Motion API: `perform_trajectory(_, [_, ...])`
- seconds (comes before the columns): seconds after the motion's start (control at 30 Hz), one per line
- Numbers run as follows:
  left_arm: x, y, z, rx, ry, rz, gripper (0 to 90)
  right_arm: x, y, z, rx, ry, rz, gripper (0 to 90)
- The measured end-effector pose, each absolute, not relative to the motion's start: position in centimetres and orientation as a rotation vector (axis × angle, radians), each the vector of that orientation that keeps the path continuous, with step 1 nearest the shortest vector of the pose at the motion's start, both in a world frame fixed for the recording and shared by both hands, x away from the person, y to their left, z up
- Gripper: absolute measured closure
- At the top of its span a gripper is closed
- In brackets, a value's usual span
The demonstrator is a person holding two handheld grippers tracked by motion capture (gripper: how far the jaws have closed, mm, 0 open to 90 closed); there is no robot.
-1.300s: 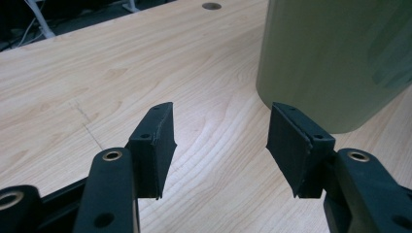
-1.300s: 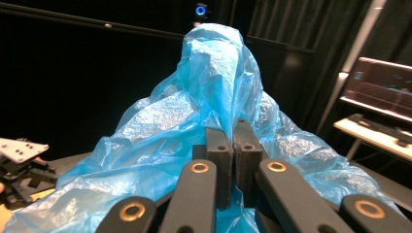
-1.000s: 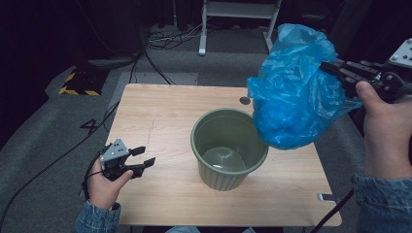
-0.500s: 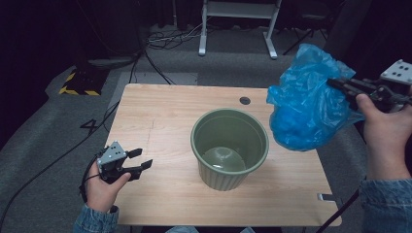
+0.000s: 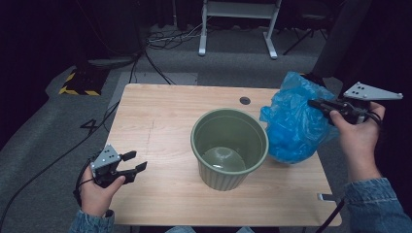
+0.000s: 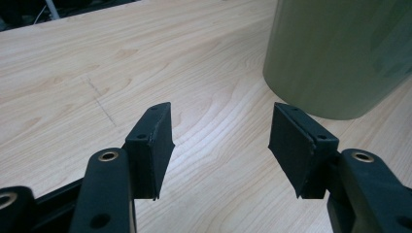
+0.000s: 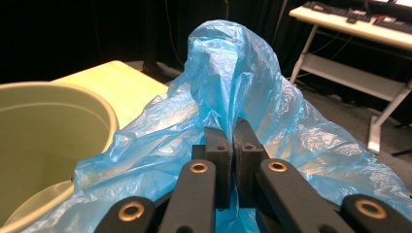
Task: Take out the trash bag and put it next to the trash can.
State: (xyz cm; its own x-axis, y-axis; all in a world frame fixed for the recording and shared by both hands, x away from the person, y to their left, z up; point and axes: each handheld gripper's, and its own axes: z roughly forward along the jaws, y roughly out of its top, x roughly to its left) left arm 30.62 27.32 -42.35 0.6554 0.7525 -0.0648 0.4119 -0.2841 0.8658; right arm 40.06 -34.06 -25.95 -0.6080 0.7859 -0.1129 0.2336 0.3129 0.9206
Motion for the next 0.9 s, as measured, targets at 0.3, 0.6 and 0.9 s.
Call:
perform_trajectory(0.3, [30.2,27.6,-42.4,1.914,0.923,0.447,41.6,41.3,-32.8,-30.2,0.913,2.111,1.271,86.5])
perform_trajectory(0.6, [30.5,27.4,-42.5,1.919,0.921,0.438,41.7,40.4,-33.4,-31.7,1.014,2.056,1.359,53.2])
perform_trajectory(0.9, [30.6,26.9,-42.6,1.933,0.905,0.427,40.1,37.7,-33.9,-30.0,1.009,1.996,1.427,30.2])
